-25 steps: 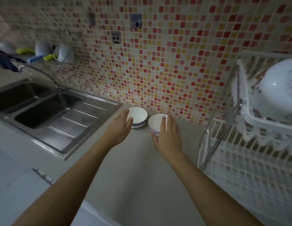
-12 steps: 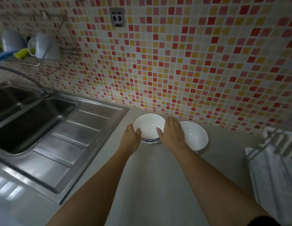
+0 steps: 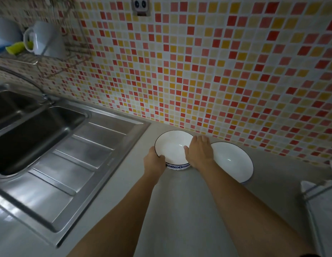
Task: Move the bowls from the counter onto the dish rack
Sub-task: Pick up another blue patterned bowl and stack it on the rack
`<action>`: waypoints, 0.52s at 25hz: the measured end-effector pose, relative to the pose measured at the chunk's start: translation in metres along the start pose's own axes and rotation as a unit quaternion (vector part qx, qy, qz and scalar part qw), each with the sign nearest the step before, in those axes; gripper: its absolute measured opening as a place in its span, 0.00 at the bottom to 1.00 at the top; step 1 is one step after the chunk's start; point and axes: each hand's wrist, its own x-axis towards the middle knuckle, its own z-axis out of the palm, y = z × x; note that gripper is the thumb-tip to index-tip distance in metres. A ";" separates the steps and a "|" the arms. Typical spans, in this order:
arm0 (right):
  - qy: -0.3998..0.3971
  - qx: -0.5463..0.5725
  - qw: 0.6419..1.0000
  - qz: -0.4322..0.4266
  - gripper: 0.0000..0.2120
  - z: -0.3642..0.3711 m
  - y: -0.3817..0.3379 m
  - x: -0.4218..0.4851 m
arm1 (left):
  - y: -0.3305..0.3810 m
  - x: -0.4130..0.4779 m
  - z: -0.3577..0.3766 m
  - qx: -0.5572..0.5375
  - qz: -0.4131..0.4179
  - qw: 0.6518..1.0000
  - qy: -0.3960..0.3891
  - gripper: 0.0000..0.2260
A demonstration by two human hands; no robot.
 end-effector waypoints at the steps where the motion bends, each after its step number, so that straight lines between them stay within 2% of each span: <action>1: 0.004 0.004 1.000 -0.010 0.24 -0.003 -0.001 -0.001 | 0.001 -0.001 -0.002 -0.023 -0.007 1.000 0.011 0.20; 4: 0.017 0.090 0.996 -0.024 0.26 -0.020 -0.005 -0.003 | 0.008 -0.005 -0.015 -0.072 0.002 0.997 0.037 0.20; 6: 0.041 0.155 0.987 -0.005 0.28 -0.037 -0.010 -0.006 | 0.018 -0.012 -0.028 -0.086 0.036 0.995 0.043 0.20; 8: 0.054 0.217 0.974 0.034 0.25 -0.056 -0.013 -0.010 | 0.033 -0.023 -0.041 -0.082 0.082 0.992 0.047 0.21; 11: 0.029 0.362 0.925 0.115 0.18 -0.091 -0.004 -0.022 | 0.060 -0.047 -0.057 -0.071 0.151 0.985 0.035 0.24; 13: 0.020 0.411 0.903 0.125 0.16 -0.113 0.007 -0.042 | 0.075 -0.067 -0.068 -0.082 0.177 0.981 0.010 0.24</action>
